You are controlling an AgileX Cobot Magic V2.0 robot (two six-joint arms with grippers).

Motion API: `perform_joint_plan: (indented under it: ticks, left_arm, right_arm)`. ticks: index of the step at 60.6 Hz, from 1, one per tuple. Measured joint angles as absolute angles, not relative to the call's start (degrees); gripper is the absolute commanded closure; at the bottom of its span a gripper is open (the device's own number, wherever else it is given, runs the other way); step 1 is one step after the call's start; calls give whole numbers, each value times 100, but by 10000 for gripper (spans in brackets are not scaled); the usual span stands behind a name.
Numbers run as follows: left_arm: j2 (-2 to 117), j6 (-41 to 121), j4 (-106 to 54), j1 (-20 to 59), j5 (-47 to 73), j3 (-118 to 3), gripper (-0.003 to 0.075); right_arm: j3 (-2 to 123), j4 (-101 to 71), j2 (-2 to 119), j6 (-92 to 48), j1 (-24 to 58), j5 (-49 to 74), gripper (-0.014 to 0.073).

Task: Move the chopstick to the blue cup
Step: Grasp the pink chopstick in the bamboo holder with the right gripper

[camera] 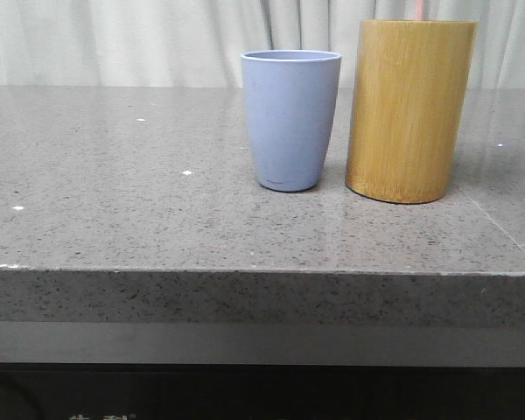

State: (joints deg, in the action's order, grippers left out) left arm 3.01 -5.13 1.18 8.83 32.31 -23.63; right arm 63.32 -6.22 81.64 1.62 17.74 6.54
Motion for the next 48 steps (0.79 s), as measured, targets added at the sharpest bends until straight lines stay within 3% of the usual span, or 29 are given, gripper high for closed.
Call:
perform_joint_plan:
  ticks: [14,21,28,48]
  left_arm:
    - [301,-513,118,883,3231,-2363,739]
    - [301,-513,118,883,3231,-2363,739]
    - [301,-513,118,883,3231,-2363,739]
    - [301,-513,118,883,3231,-2363,739]
  right_arm:
    - [6353,-622,8240,162,1774,631,435]
    - [6353,-622,8240,162,1774,631,537]
    - [6353,-656,8240,162,1774,583,575]
    - [6353,-664,7644,162,1774,229,580]
